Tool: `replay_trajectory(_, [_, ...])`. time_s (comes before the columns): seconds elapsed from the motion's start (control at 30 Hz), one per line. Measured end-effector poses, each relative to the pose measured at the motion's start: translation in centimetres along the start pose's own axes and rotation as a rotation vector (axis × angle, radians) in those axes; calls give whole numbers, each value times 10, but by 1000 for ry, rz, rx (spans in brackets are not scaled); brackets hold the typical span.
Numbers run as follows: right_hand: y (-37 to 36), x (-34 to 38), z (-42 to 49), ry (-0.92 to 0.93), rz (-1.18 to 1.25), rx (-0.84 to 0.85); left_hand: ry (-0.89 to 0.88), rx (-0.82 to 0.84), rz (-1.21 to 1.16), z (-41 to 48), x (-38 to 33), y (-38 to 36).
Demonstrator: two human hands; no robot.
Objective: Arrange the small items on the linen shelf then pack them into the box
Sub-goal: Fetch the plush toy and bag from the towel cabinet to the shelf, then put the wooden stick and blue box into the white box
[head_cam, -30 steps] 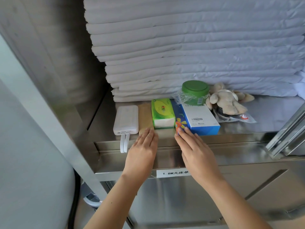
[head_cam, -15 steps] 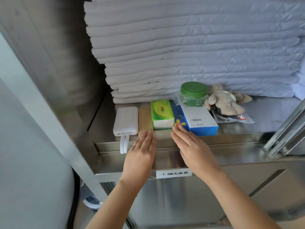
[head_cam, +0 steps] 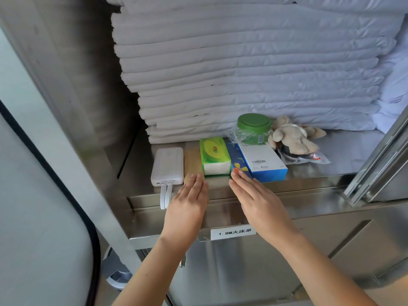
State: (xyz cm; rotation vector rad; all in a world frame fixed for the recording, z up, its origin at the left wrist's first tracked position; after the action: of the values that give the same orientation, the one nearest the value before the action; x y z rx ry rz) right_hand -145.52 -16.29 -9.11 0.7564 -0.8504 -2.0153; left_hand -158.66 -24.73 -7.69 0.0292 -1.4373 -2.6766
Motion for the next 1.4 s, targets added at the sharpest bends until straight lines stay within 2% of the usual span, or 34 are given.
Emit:
replay_trajectory(0.27, [4,11,-12,36,-57,-116,-12,-9,-58,-11,1,6])
replay_trajectory(0.47, [13,18,-9,-24,-31,-53,-49,-55,-45,-11,5,7])
replay_trajectory(0.63, [24,11,-1,-48,26,-70,7,-14,-50,0,6,15])
replay_trajectory(1.1, [35,-4,-11,10,99,-72,38,-42,-17,-2,-16,28])
replay_trajectory(1.4, [53,-6,-22,56,163,-110,29,-158,12,-10,-42,46])
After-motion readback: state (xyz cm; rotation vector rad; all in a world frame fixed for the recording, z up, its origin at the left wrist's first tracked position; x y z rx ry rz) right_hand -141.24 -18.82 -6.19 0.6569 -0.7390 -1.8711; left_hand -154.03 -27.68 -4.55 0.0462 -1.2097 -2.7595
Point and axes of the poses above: each hand's wrist, its own z-axis towards the middle knuckle, its own y-axis out of the back of the hand, x = y × z, the point moved 3 cm from there along z, towards the middle knuckle, and after that the axes turned 1 degree about x, right-handed, at the moved point
